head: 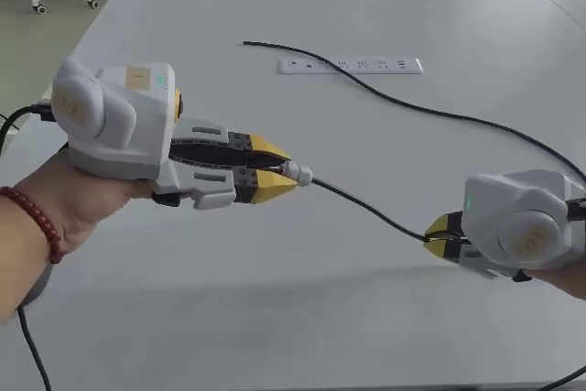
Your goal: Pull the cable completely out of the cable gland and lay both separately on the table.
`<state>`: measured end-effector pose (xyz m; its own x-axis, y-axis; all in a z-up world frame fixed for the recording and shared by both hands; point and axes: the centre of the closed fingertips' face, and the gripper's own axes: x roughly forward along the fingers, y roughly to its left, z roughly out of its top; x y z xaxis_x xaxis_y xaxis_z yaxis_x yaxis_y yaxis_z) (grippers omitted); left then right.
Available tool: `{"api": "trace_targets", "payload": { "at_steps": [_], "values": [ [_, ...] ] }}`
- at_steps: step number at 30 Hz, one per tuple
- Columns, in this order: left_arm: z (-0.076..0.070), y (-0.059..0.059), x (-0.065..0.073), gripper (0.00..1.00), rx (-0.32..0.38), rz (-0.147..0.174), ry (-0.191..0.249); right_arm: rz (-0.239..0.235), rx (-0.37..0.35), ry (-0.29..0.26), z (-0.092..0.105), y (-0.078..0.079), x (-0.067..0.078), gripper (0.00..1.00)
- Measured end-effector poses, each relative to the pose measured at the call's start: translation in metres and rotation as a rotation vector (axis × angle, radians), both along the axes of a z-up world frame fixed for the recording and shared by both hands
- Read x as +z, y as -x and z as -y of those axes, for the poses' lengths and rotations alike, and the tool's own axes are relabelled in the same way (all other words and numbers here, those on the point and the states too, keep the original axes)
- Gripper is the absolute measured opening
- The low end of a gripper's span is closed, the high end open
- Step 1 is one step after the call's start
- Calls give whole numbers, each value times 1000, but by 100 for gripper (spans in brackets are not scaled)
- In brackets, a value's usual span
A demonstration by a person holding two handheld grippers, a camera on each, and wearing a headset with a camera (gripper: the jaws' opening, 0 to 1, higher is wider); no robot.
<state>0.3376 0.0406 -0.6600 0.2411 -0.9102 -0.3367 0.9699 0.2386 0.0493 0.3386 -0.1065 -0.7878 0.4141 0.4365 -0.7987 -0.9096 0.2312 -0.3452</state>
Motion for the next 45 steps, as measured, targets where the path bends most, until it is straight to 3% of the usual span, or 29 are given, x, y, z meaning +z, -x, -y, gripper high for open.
{"api": "trace_targets", "payload": {
  "at_steps": [3,5,8,9,11,12,13,15,17,22,27,45],
  "values": [
    [1,0,0,16,-1,1,-1,-3,-7,-37,-7,2,5,19],
    [2,0,0,16,0,1,1,8,8,-56,-15,3,12,21],
    [3,0,0,16,-1,0,1,28,25,-102,-33,6,28,28],
    [3,0,0,16,-2,1,0,66,49,-133,-45,4,40,29],
    [4,0,0,16,-3,0,1,77,64,-168,-58,6,52,32],
    [4,0,-1,16,-2,0,2,80,72,-178,-65,8,59,30],
    [4,0,-1,16,-3,-1,1,116,97,-193,-75,6,70,28],
    [4,0,-1,16,-4,-1,0,115,112,-206,-85,9,78,27],
    [5,1,0,16,-5,0,2,148,142,-220,-98,10,91,27],
    [6,1,2,16,-7,4,10,173,177,-243,-115,9,109,22],
    [9,2,5,16,-14,9,20,180,199,-244,-123,8,112,12],
    [12,5,8,16,-30,13,35,179,205,-237,-131,4,110,1]
  ]
}}
